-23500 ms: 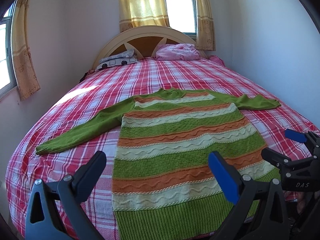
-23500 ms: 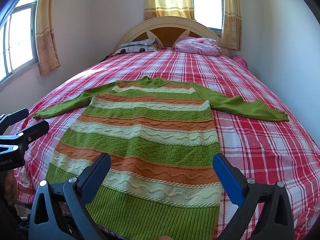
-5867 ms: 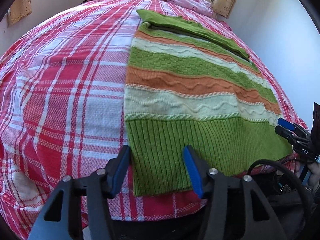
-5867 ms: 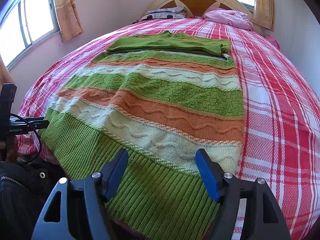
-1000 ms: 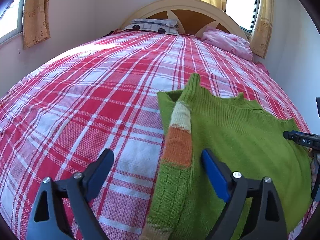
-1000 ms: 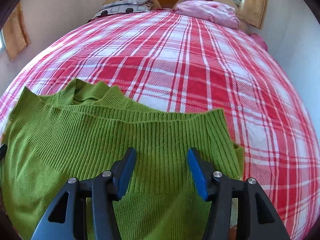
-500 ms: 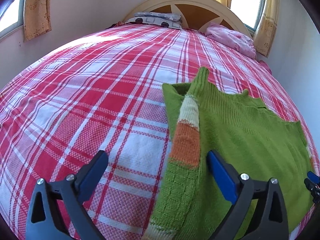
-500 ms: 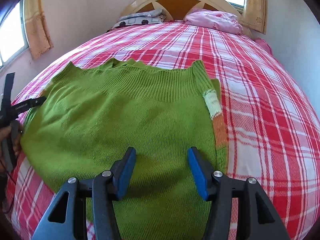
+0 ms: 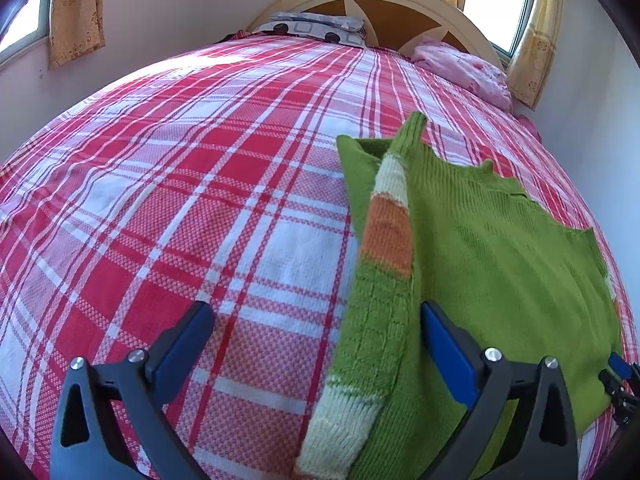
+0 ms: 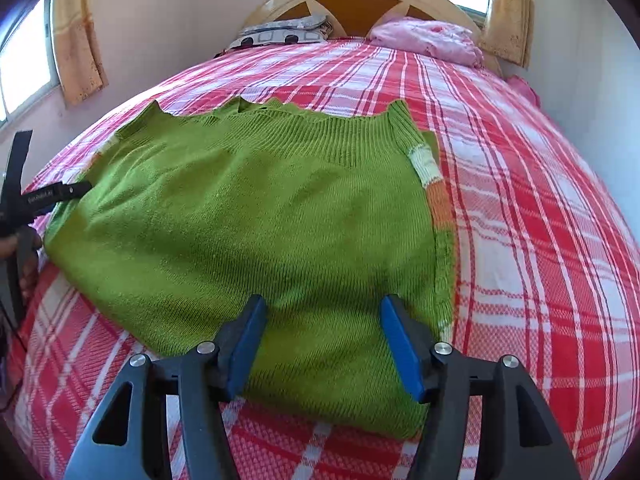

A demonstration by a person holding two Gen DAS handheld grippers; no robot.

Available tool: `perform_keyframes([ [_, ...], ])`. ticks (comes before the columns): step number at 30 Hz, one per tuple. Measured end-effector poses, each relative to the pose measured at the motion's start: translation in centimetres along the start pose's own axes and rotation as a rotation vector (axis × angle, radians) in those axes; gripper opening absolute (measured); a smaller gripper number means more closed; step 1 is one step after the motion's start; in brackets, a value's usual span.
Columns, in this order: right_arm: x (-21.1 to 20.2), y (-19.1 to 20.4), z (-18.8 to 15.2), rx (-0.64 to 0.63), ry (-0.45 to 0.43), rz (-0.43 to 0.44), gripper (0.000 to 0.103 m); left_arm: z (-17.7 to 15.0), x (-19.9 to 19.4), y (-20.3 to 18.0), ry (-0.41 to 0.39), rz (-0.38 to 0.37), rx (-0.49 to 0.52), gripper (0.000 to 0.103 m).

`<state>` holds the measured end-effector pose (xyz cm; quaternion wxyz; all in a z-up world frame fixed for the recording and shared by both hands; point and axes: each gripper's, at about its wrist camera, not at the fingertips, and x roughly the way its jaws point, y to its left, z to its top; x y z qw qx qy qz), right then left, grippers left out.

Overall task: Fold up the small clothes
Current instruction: 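Withdraw both grippers and move them beside the folded sweater's side edge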

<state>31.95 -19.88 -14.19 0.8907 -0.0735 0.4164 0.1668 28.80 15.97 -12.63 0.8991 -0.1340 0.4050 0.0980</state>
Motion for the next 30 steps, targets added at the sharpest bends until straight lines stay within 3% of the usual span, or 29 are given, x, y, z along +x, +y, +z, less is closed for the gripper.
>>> perform_keyframes([
  [4,-1.0,0.8,0.4,-0.008,-0.002,-0.031,0.061,-0.7,-0.6,0.5,0.006,0.011,0.001,0.103],
  [9,-1.5,4.4,0.9,-0.078,-0.021,0.036,0.063,-1.6,-1.4,1.3,0.027,0.007,-0.007,0.103],
  [12,-1.3,6.7,1.0,-0.125,-0.028,0.055,0.063,-2.5,-1.8,1.0,0.041,0.043,0.039,0.103],
  [23,-1.2,15.4,3.3,-0.290,-0.098,0.153,0.063,-3.4,-2.7,1.0,0.028,0.052,0.068,0.103],
  [28,1.8,18.2,5.1,-0.296,-0.074,0.146,0.063,-3.5,-2.9,1.1,0.030,0.053,0.075,0.103],
  [30,3.6,18.9,4.7,-0.282,0.000,0.136,0.064,-3.6,-2.9,1.0,0.032,0.053,0.080,0.103],
])
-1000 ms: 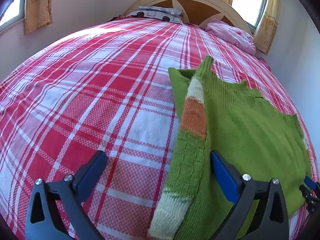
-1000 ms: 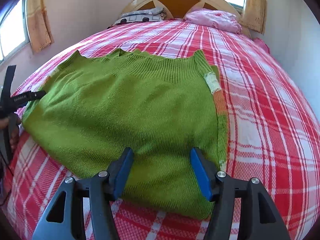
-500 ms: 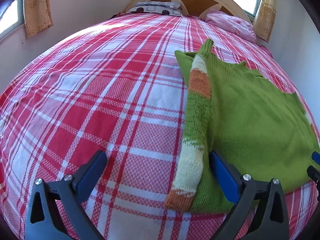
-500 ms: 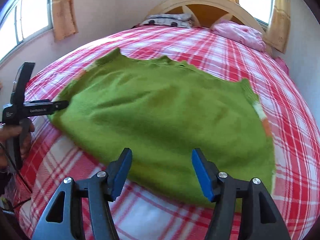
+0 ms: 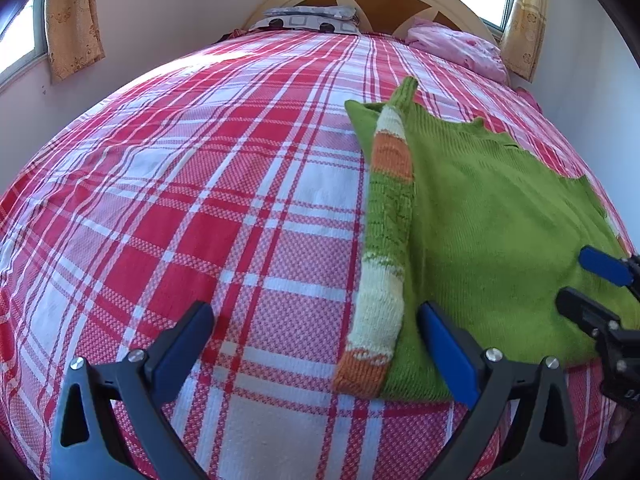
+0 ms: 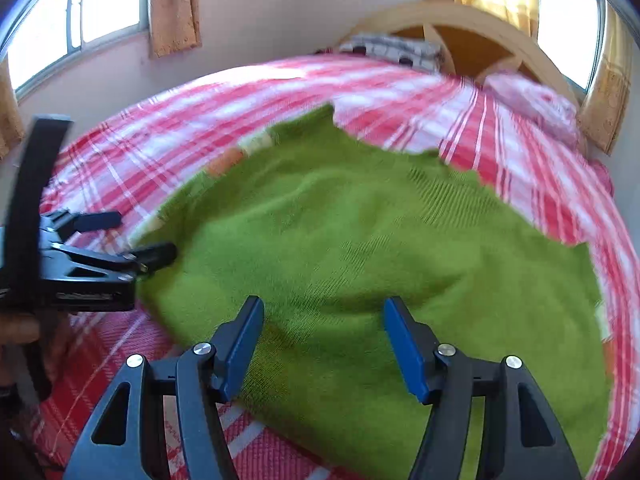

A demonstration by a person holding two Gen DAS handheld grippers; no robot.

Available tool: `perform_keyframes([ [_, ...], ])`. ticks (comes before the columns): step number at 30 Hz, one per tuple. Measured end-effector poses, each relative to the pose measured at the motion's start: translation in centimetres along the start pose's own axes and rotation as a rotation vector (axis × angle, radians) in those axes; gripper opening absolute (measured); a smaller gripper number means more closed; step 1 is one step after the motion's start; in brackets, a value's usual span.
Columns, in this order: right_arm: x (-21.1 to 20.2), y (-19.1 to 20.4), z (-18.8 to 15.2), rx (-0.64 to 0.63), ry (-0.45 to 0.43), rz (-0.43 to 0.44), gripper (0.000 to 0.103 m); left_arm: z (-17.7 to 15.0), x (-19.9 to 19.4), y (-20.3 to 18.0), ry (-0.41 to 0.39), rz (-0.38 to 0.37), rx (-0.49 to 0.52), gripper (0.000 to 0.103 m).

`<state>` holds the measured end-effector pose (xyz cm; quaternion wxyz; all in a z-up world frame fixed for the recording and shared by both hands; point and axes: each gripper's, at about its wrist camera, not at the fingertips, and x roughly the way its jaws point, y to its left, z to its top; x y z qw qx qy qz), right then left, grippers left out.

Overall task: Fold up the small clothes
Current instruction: 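Withdraw both grippers and move them beside the folded sweater's side edge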

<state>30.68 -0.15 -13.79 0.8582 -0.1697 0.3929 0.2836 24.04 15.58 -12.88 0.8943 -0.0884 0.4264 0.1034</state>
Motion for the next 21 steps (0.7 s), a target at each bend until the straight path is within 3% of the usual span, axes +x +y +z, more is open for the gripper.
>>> perform_keyframes([
  [3,-0.2,1.1,-1.1,-0.042,-0.012,-0.047,0.064,-0.4,-0.3,0.1,-0.001,-0.008,0.005,0.103],
  [10,-0.9,0.4,-2.3,0.001,0.007,0.031,0.064,-0.8,-0.6,0.2,-0.004,-0.020,0.011,0.103],
  [16,-2.6,1.1,0.9,0.013,-0.078,0.079,0.064,-1.1,-1.4,0.6,-0.020,-0.039,-0.005,0.103],
  [21,0.5,2.8,3.3,0.012,-0.033,0.108,0.058,-2.5,-3.8,2.8,-0.082,-0.069,-0.106,0.103],
])
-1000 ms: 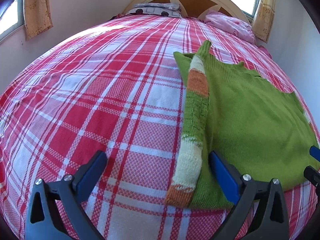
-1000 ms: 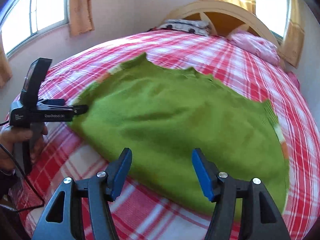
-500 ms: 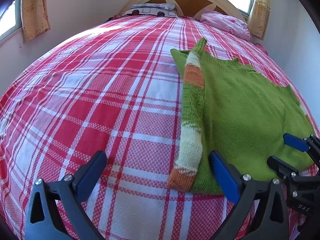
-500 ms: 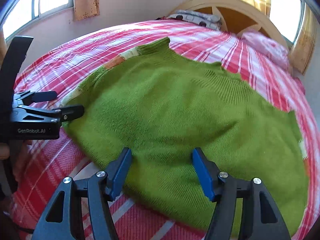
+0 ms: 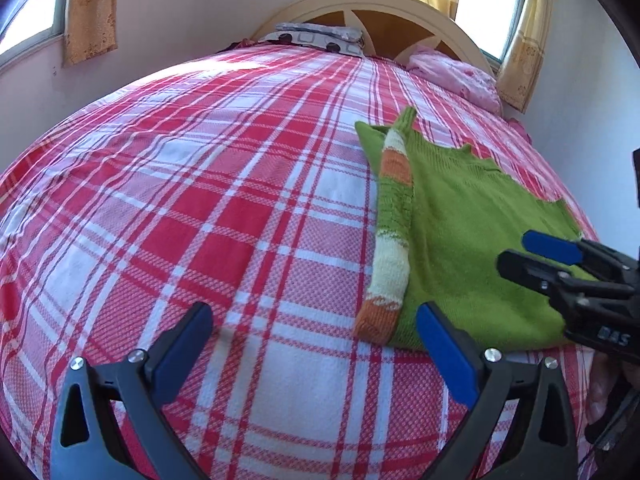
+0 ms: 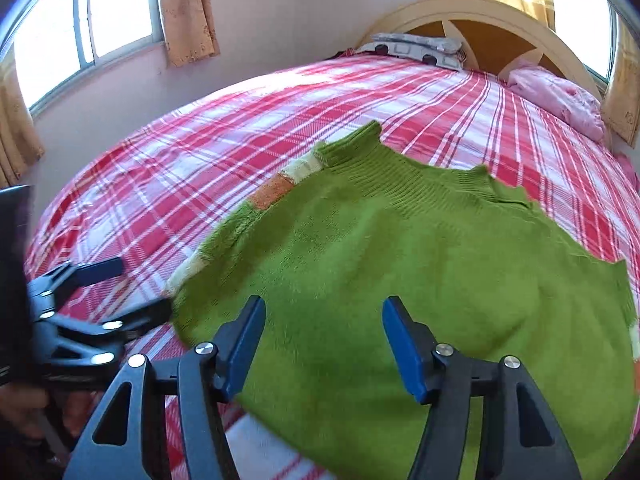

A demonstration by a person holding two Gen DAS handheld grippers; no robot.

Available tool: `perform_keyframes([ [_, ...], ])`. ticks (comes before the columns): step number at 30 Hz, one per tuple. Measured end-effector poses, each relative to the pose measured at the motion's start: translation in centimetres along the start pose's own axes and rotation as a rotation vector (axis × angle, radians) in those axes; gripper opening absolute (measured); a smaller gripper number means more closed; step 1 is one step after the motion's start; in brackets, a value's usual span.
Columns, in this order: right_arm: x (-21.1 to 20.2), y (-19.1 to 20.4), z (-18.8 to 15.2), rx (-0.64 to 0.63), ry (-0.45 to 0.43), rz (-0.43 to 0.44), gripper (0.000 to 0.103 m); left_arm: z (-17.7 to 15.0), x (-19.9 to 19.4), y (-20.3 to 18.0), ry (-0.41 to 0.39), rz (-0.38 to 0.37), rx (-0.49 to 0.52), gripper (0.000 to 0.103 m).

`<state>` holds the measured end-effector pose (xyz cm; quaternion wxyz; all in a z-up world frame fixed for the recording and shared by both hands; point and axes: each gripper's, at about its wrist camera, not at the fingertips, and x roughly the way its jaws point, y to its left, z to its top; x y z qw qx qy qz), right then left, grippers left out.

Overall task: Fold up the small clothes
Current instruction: 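Withdraw both grippers and move them beside the folded sweater's side edge, then close both grippers on the side edge near the striped sleeve cuff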

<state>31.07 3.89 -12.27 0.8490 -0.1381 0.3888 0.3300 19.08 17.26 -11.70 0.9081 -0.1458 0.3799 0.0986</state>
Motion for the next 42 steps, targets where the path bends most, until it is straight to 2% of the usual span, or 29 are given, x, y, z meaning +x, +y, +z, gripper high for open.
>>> perform_keyframes([
  [2,2.2,0.6,-0.6,0.000,0.074,-0.010,0.058,-0.2,-0.8,1.3,-0.016,-0.006,-0.045,0.103],
  [4,1.9,2.0,-1.6,-0.053,0.046,-0.055,0.058,-0.2,-1.2,2.5,-0.021,-0.002,-0.070,0.103],
  [5,1.5,2.6,-2.1,-0.062,0.044,-0.048,0.058,0.0,-1.2,2.9,-0.025,0.003,-0.070,0.103],
  [7,0.9,3.2,-3.0,-0.053,0.065,0.022,0.058,0.7,-1.0,3.2,-0.033,0.011,-0.041,0.103],
  [9,0.1,3.6,-3.2,-0.104,0.039,0.004,0.056,1.7,-0.6,3.2,-0.033,0.018,-0.009,0.103],
  [13,-1.4,3.7,-2.7,-0.085,-0.030,0.017,0.056,4.5,0.1,3.5,-0.054,0.011,0.019,0.103],
  [17,-1.9,7.0,-2.3,-0.215,-0.073,0.012,0.056,7.1,1.1,4.0,-0.076,0.009,0.045,0.103],
  [21,-0.3,9.6,-2.4,-0.318,-0.051,-0.019,0.056,8.7,3.4,3.9,-0.034,-0.062,0.045,0.103],
  [24,1.2,11.2,-3.0,-0.389,-0.042,-0.077,0.056,9.1,5.2,3.0,-0.002,-0.126,0.041,0.103],
  [28,1.5,11.6,-3.1,-0.438,-0.052,-0.139,0.056,9.5,7.3,1.4,0.030,-0.199,0.051,0.103],
  [34,1.9,11.1,-2.9,-0.425,-0.054,-0.159,0.056,11.0,9.4,-0.3,0.055,-0.281,0.046,0.103],
  [38,2.3,11.1,-2.5,-0.426,-0.057,-0.166,0.056,12.2,10.6,-1.6,0.062,-0.345,0.077,0.103],
  [42,3.0,10.7,-2.1,-0.417,-0.056,-0.159,0.056,13.5,12.3,-2.9,0.080,-0.392,0.111,0.093],
])
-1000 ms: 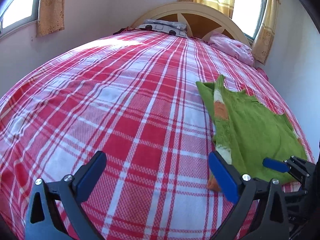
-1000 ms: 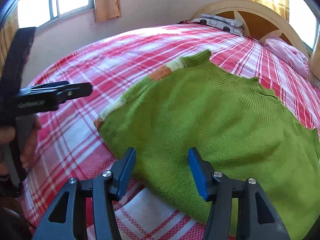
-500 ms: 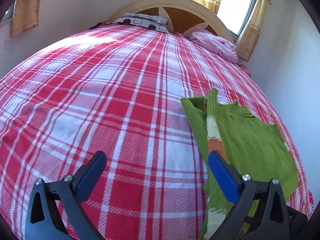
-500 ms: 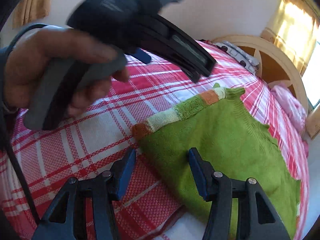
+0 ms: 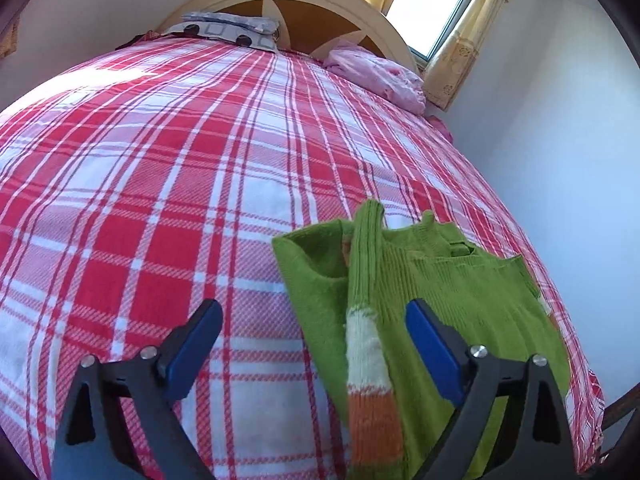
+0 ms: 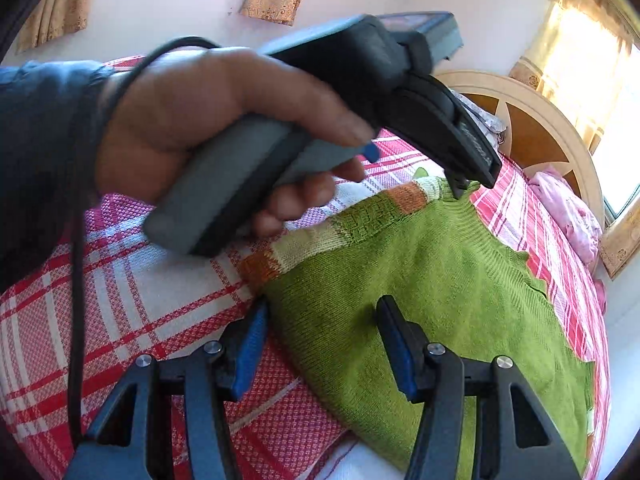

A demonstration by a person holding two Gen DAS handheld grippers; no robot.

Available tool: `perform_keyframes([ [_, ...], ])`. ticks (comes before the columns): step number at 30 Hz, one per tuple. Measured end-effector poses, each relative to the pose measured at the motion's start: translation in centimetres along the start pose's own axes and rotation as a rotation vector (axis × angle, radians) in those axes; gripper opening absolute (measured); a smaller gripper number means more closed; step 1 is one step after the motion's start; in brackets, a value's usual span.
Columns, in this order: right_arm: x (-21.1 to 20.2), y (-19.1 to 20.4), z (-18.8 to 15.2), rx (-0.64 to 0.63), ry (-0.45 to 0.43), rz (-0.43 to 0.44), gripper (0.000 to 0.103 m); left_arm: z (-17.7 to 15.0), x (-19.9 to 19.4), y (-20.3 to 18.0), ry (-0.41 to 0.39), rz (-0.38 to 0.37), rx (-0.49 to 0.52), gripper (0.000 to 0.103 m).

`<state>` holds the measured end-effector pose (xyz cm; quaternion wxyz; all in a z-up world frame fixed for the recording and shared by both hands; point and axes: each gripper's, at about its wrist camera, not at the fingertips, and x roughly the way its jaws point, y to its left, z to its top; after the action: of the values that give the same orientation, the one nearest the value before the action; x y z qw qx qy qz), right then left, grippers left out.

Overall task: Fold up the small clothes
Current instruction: 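Close both grippers on the side edge near the striped sleeve cuff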

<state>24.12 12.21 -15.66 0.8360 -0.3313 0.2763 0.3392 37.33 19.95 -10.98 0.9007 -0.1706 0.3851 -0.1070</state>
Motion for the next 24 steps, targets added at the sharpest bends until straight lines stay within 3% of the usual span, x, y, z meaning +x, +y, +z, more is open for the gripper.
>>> perform_keyframes([
  [4,-0.1,0.5,-0.1,-0.017,-0.005,-0.019,0.056,0.6,2.1,-0.1,0.054,-0.006,0.008,0.091],
  [6,-0.1,0.6,-0.1,-0.019,-0.006,-0.021,0.056,0.6,2.3,-0.2,0.043,0.008,0.016,0.087],
  [11,-0.4,0.8,-0.3,-0.020,-0.012,-0.023,0.056,0.3,2.3,1.5,0.043,-0.085,-0.060,0.025],
  [13,-0.4,0.6,-0.3,-0.017,-0.014,-0.012,0.051,0.1,2.2,2.3,0.038,-0.120,-0.114,0.017],
  [17,-0.6,0.9,-0.4,-0.017,-0.015,0.015,0.037,-0.1,2.4,3.5,0.042,-0.186,-0.196,0.017],
  [24,-0.5,1.5,-0.3,-0.041,-0.006,-0.007,0.035,-0.1,2.4,1.8,0.046,-0.113,-0.119,0.025],
])
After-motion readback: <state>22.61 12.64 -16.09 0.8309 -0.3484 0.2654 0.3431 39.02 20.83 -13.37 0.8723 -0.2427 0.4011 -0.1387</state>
